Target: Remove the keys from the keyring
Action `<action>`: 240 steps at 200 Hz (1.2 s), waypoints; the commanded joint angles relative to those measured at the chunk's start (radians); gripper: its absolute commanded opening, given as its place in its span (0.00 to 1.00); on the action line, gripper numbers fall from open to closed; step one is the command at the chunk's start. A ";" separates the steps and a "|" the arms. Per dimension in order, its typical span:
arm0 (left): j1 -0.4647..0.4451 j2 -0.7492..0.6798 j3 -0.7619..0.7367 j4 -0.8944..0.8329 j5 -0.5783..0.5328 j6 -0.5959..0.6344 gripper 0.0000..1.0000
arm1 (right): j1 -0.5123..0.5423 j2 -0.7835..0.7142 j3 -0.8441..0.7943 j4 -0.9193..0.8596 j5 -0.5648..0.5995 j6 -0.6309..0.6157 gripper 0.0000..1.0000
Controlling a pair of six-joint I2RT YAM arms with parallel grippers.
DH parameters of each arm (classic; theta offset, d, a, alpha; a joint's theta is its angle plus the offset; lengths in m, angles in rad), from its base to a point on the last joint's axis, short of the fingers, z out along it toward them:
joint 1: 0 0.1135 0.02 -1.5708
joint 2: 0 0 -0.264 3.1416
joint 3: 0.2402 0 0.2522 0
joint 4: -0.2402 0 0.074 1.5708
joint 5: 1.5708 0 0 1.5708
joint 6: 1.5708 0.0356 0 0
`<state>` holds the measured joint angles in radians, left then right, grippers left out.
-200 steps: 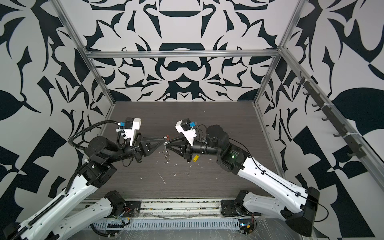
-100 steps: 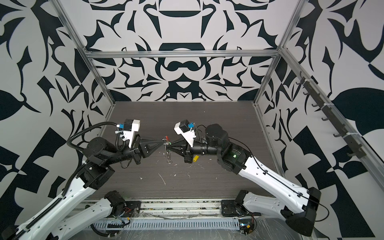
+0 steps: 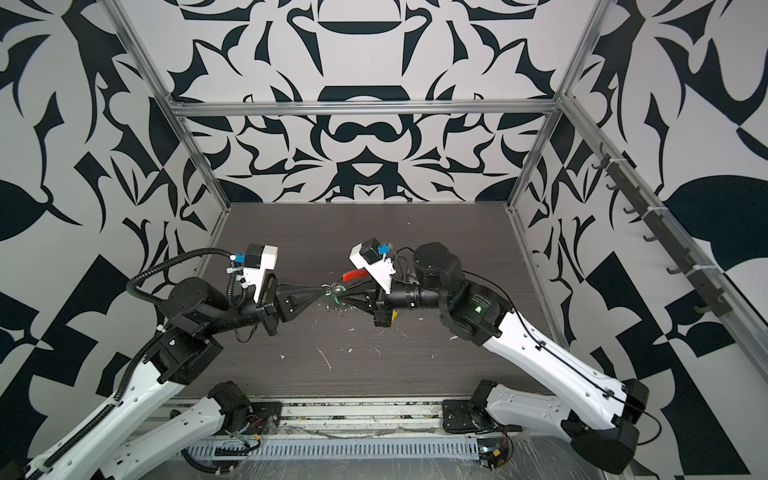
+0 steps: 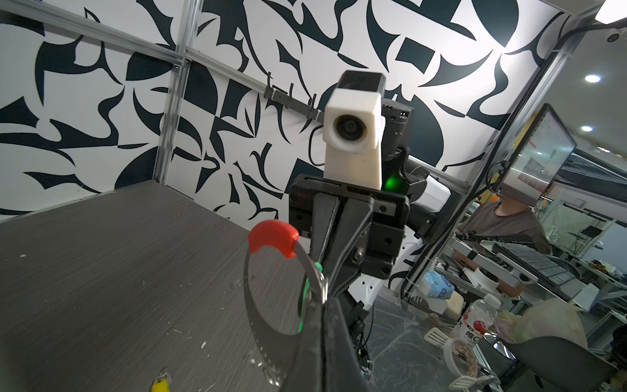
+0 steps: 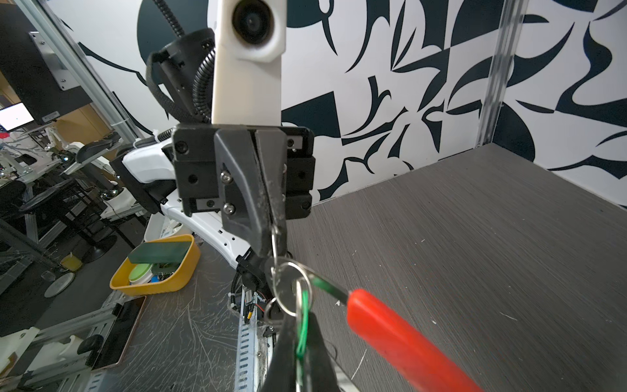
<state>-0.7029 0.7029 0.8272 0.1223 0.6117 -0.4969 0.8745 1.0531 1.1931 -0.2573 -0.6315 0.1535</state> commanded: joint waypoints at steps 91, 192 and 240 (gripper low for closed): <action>0.000 0.011 0.061 -0.101 0.066 0.020 0.00 | -0.068 0.042 0.170 -0.152 -0.146 -0.107 0.00; 0.000 -0.007 0.067 -0.063 0.203 -0.040 0.00 | -0.126 0.068 0.174 -0.193 -0.167 -0.141 0.00; 0.000 -0.016 0.062 -0.024 0.239 -0.070 0.00 | -0.152 0.073 0.160 -0.195 -0.178 -0.140 0.00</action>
<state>-0.7006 0.7223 0.8661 0.0399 0.7399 -0.5434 0.7708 1.1343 1.3216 -0.4637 -0.8612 0.0174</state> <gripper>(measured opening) 0.046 0.054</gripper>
